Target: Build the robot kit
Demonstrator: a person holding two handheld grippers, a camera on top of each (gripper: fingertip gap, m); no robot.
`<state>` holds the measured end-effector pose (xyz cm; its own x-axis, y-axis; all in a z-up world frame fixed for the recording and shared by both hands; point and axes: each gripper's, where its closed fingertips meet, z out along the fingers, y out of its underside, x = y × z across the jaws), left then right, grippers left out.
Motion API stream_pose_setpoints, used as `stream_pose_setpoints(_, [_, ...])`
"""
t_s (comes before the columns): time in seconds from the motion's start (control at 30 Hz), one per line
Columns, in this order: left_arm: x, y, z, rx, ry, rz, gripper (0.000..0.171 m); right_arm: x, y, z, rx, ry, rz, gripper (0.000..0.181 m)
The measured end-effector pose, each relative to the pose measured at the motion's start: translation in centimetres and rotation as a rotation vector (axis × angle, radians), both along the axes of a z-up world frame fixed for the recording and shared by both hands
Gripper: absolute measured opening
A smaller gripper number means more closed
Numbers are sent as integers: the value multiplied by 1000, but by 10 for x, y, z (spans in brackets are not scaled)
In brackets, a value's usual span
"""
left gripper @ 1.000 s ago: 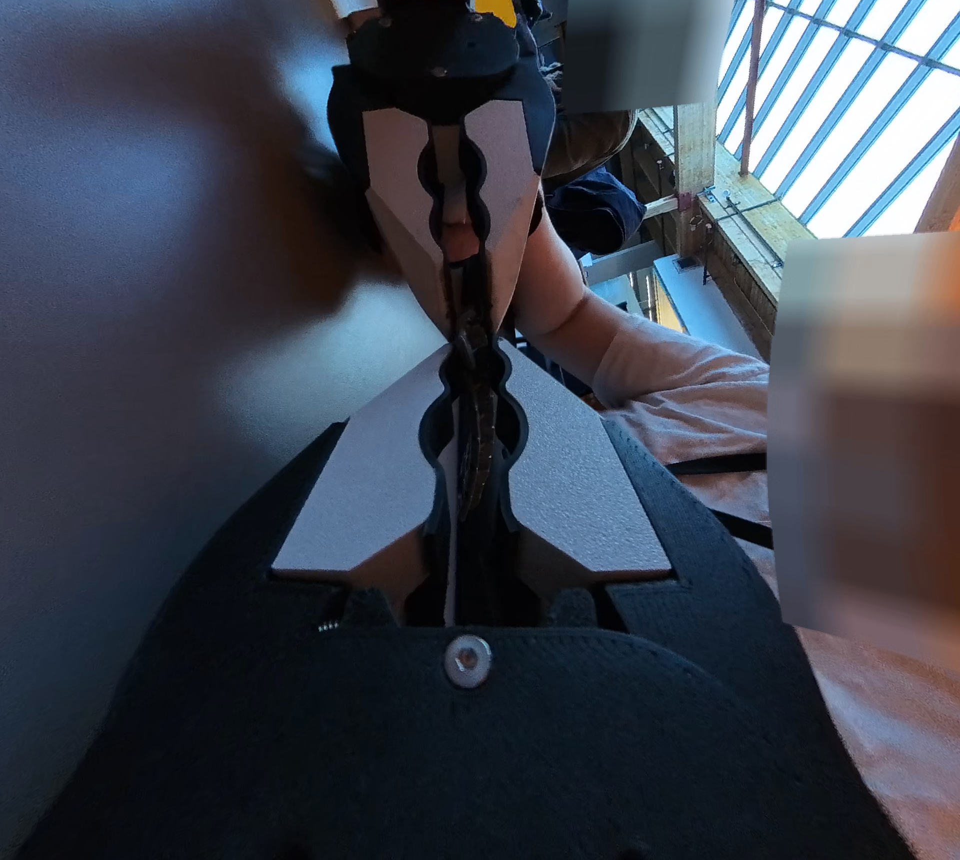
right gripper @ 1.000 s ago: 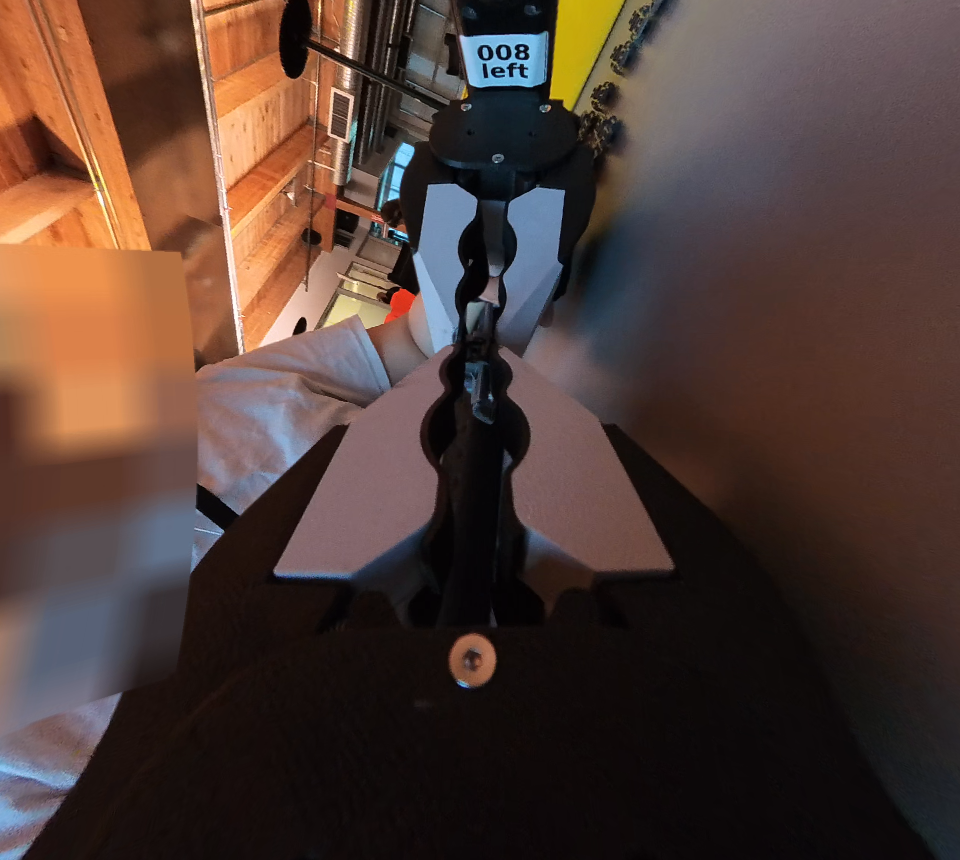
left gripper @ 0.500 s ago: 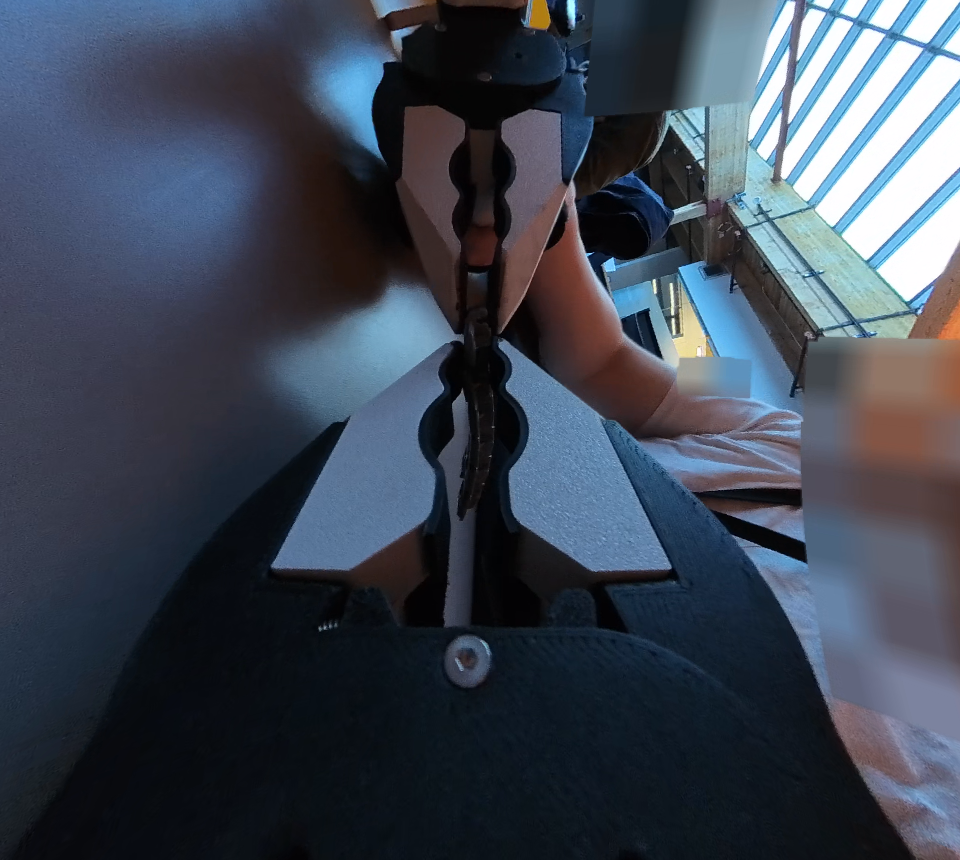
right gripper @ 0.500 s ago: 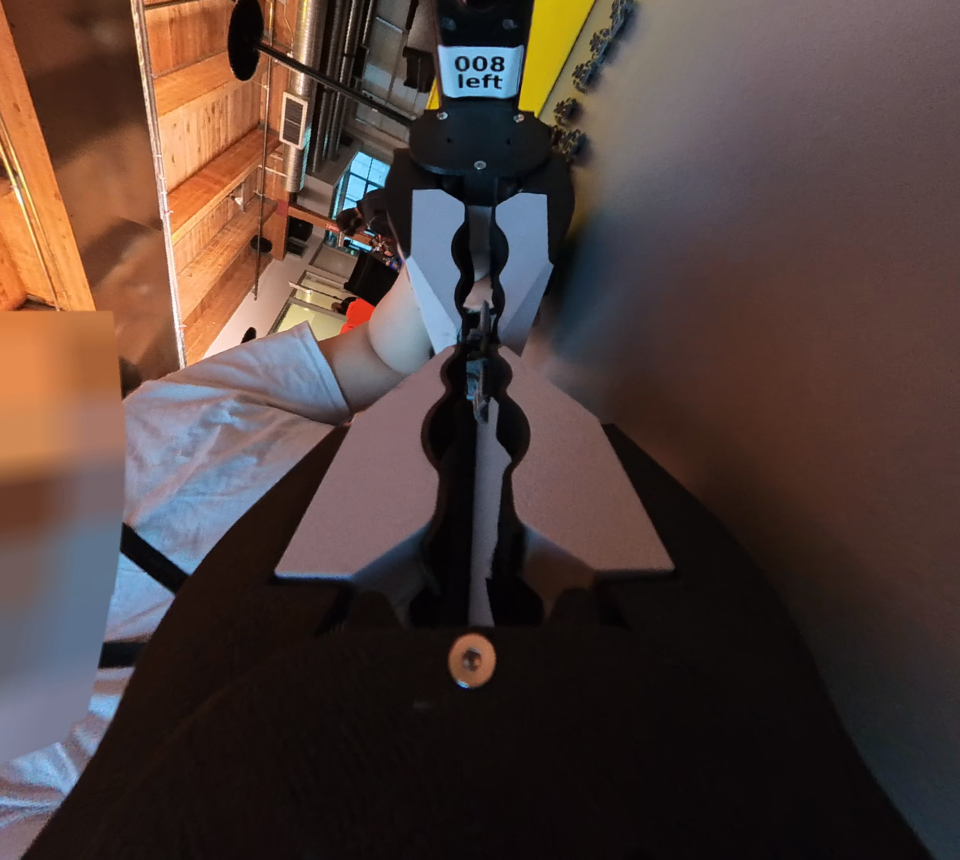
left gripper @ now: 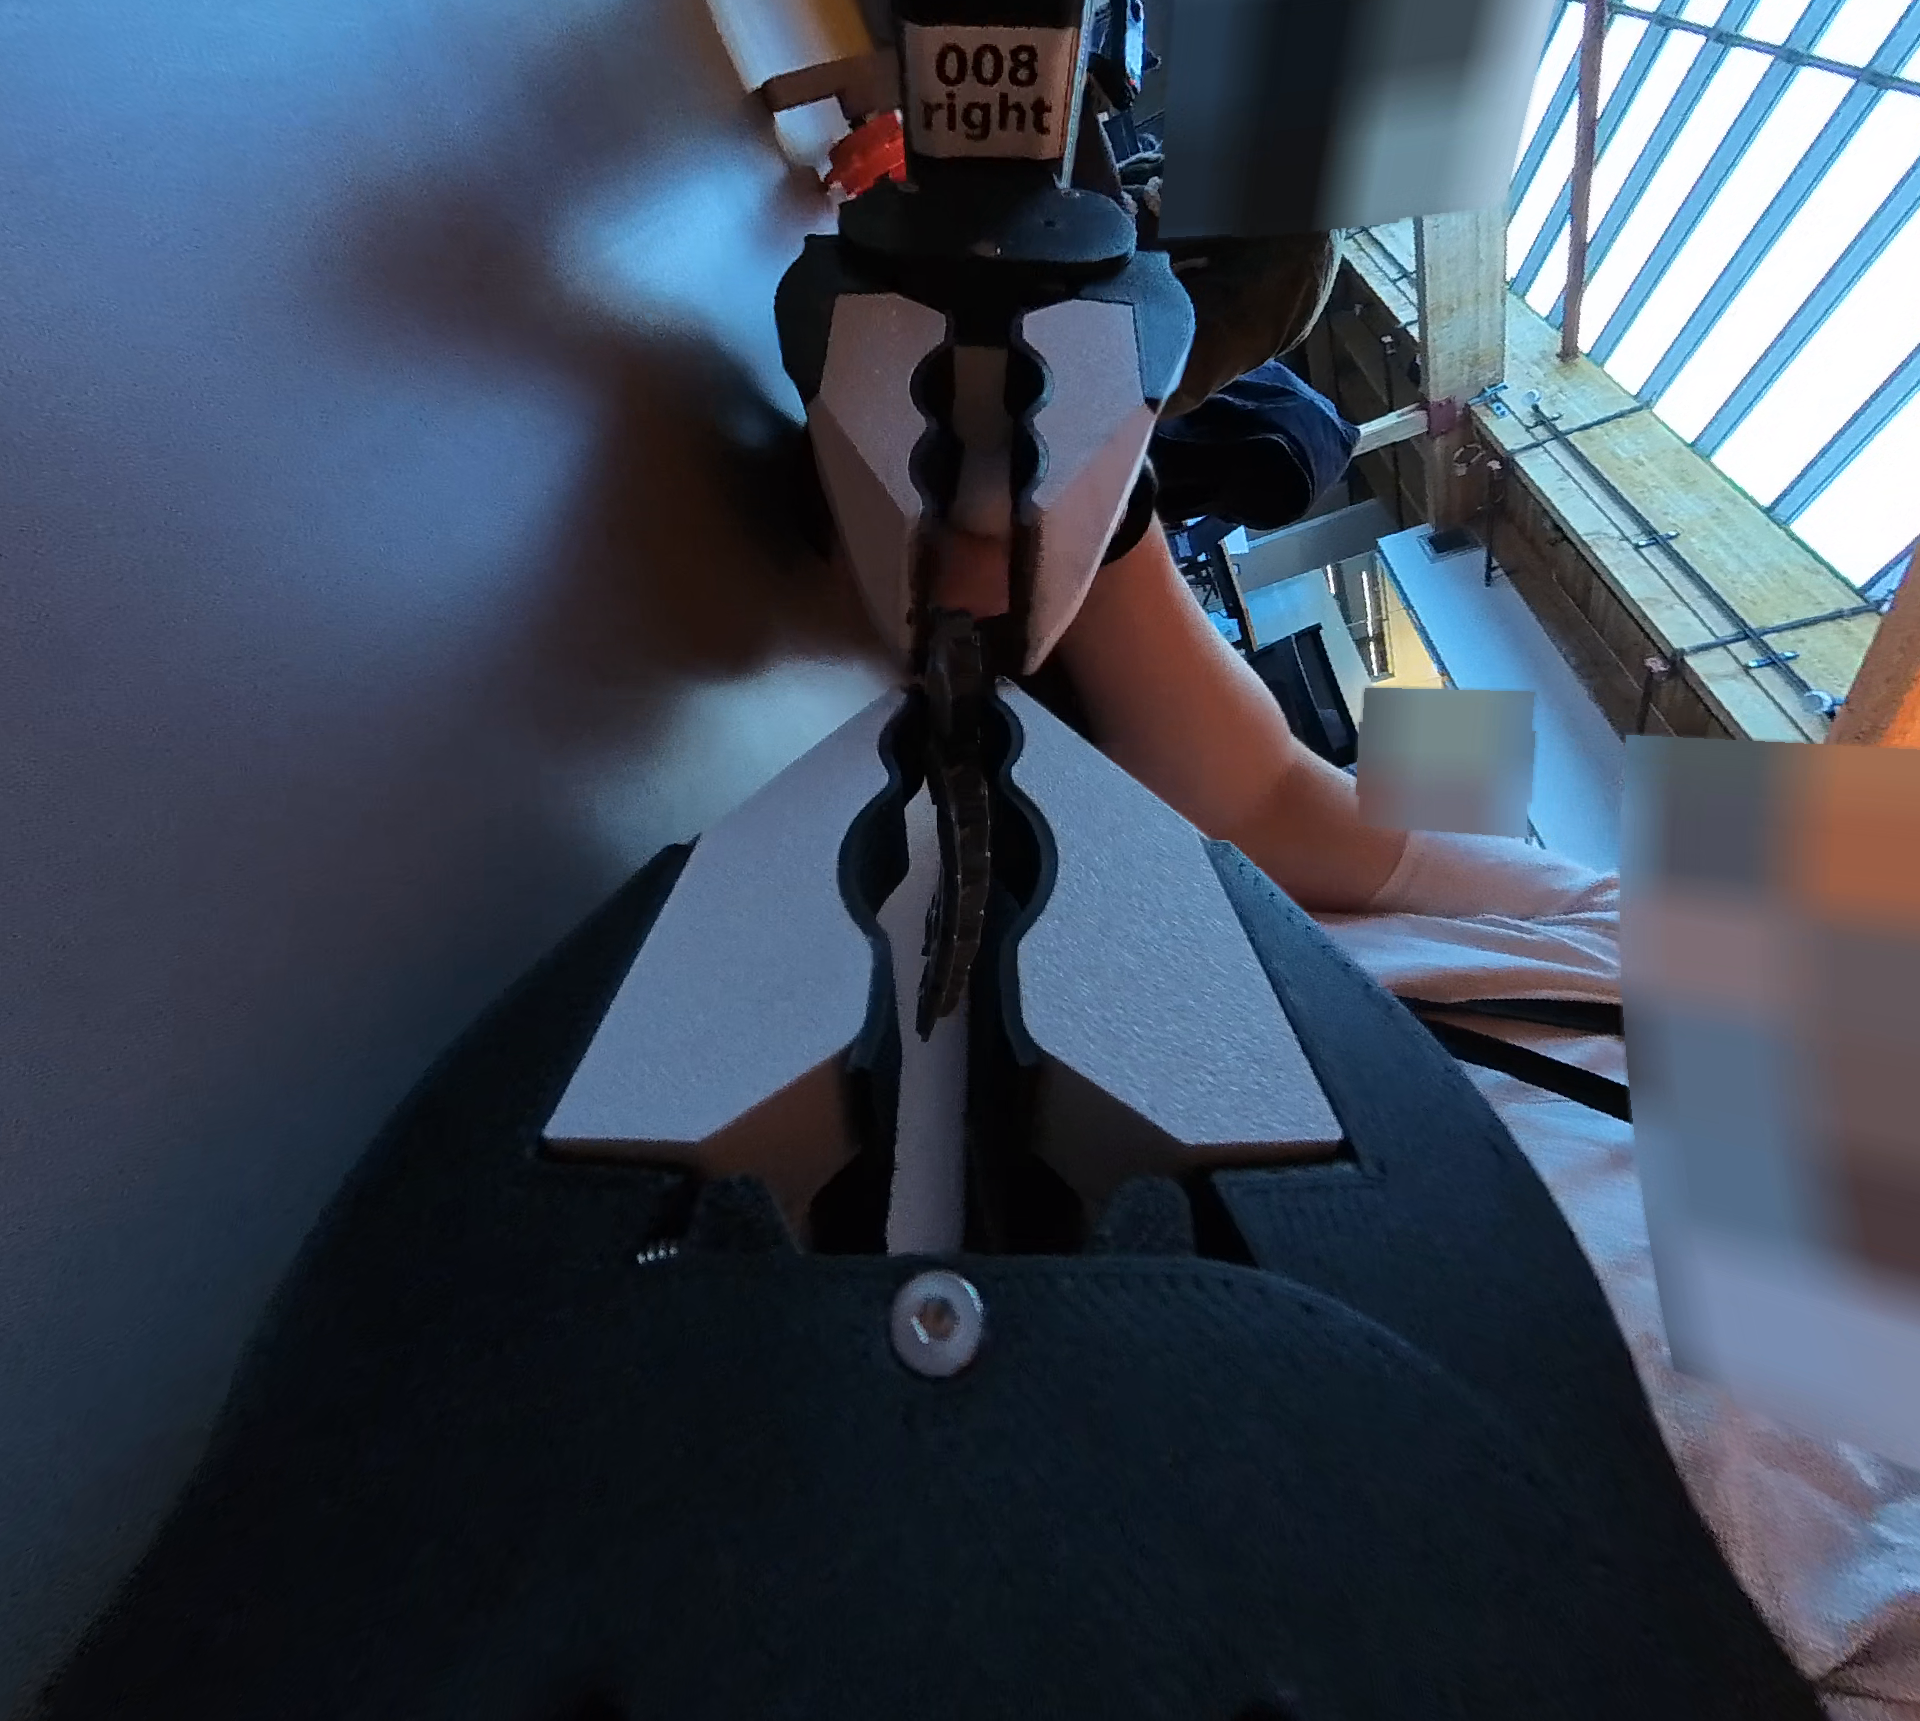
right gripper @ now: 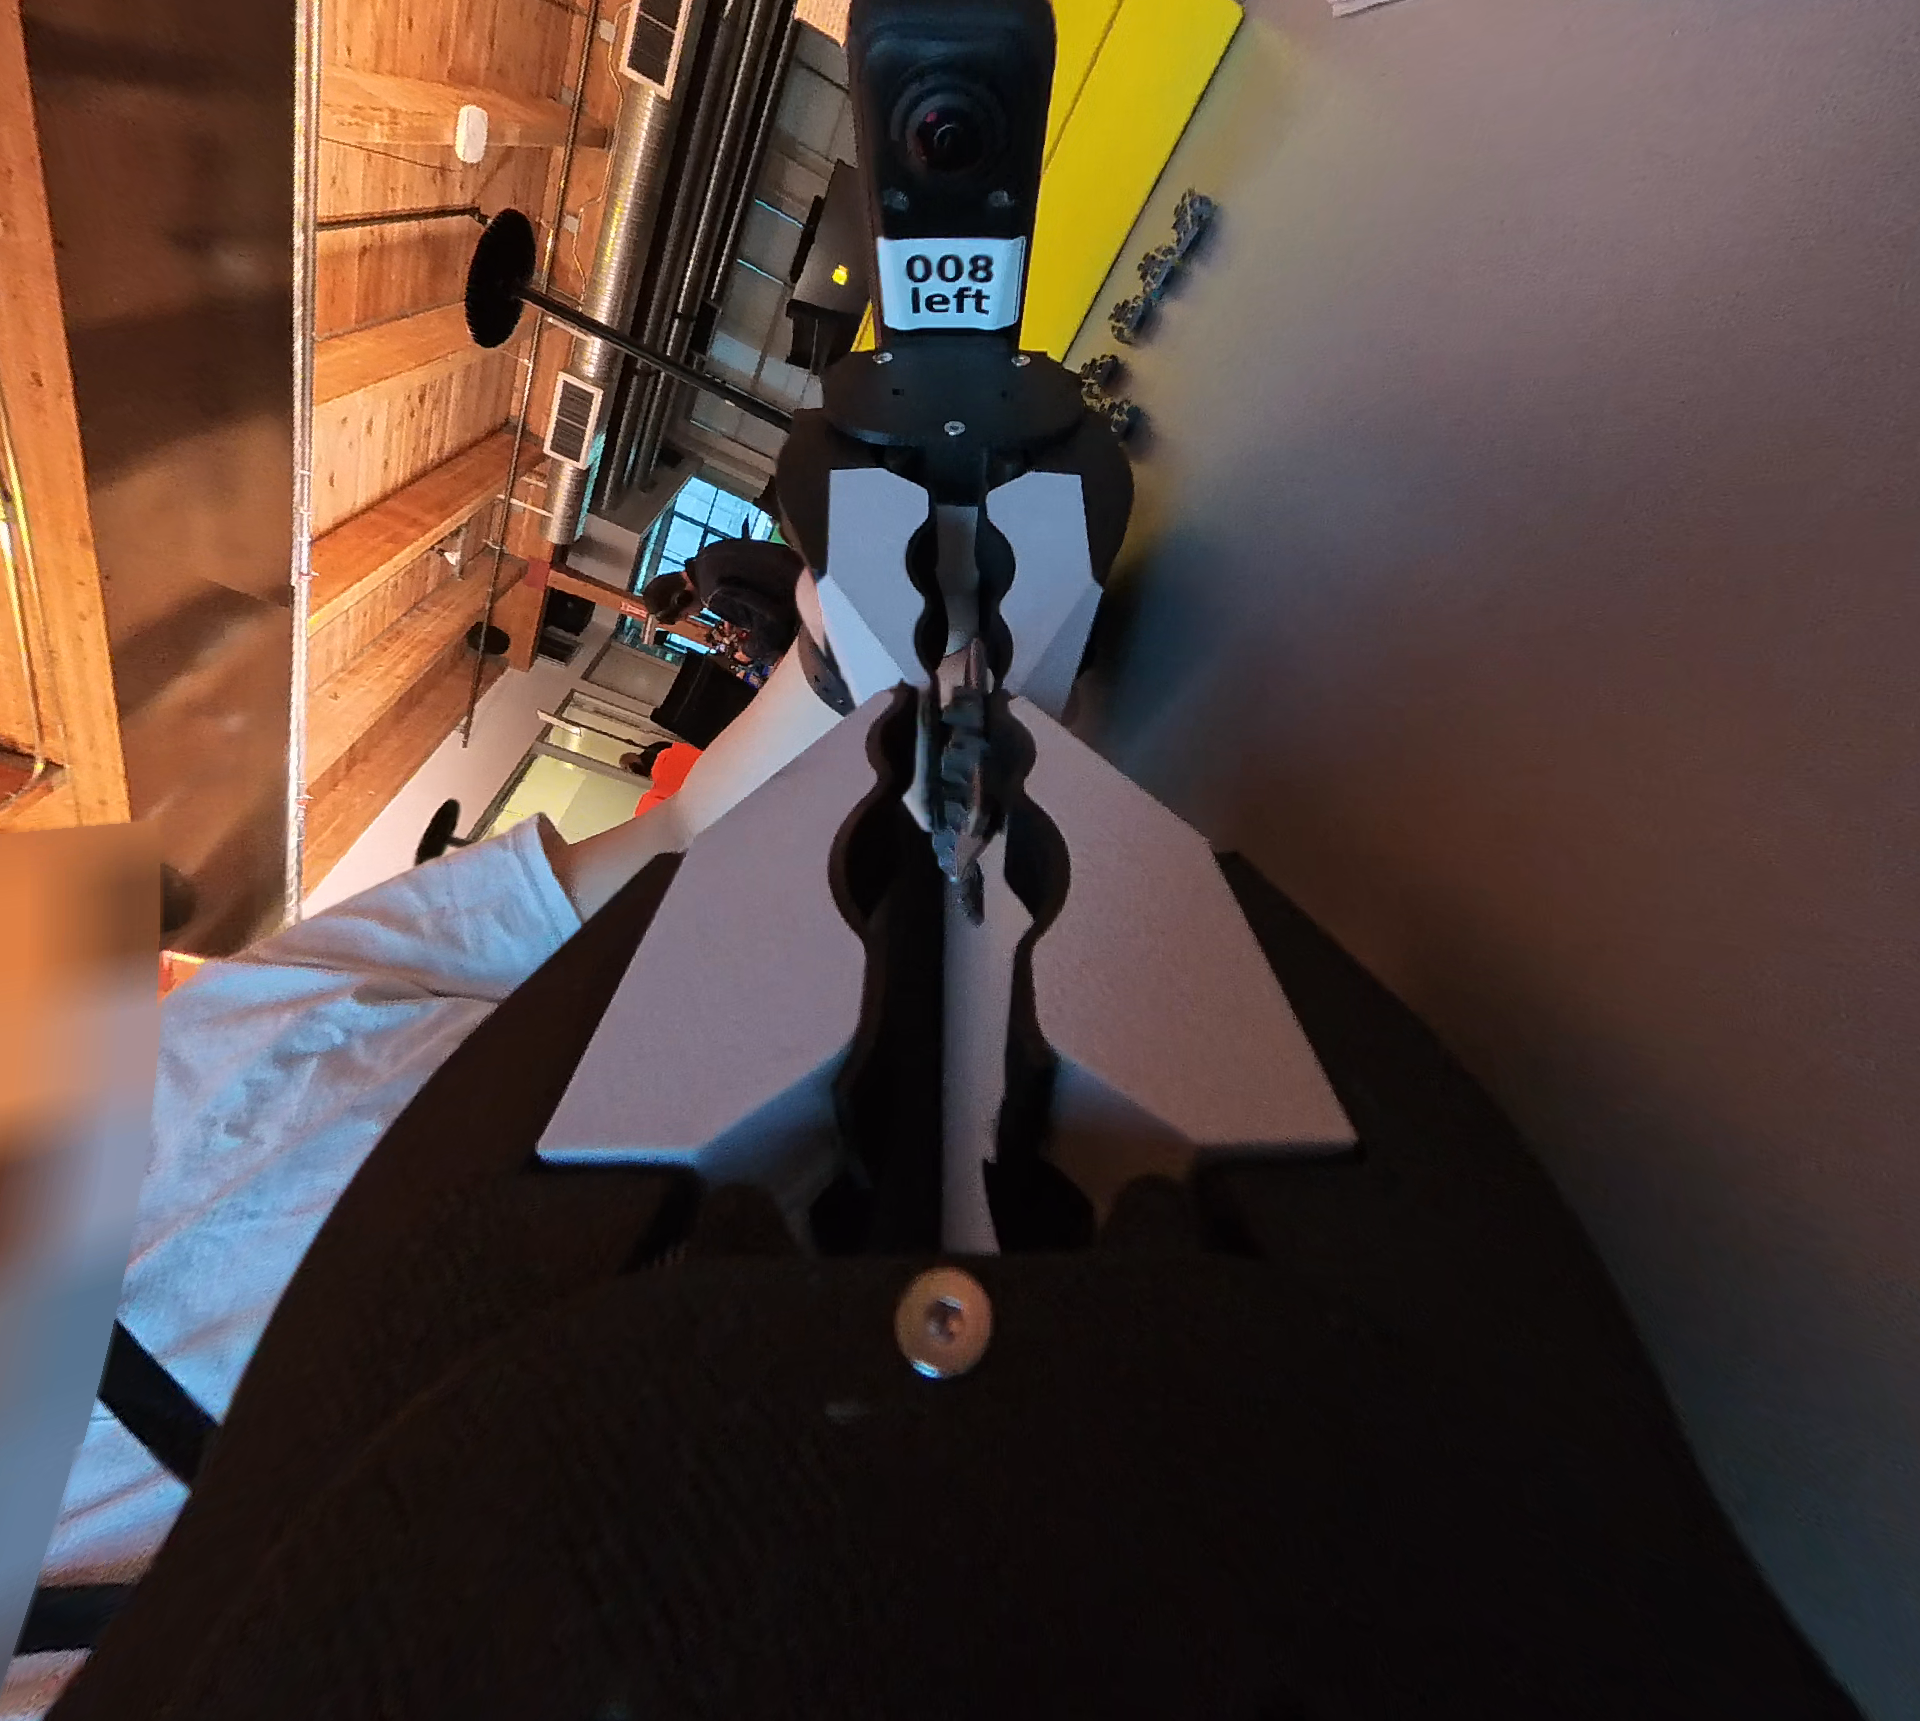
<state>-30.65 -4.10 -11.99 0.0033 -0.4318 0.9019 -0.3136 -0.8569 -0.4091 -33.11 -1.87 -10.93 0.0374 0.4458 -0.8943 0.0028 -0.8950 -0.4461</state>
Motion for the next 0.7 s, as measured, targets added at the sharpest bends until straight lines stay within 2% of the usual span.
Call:
stream_pose_setpoints(0.2, [6,1,-7,91,60,8,8,2,2,2,-5,16,-34,19])
stream_pose_setpoints(0.43, [14,5,1,42,63,9,8,11,7,9,-26,79,-89,19])
stream_pose_setpoints(0.5, [15,6,6,27,20,4,7,13,9,13,-36,111,-94,17])
stream_pose_setpoints(0.6, [14,2,12,7,-24,-31,7,12,8,12,-42,106,-70,4])
stream_pose_setpoints(0.7, [9,0,6,-5,-29,-38,7,7,5,5,-37,51,-26,4])
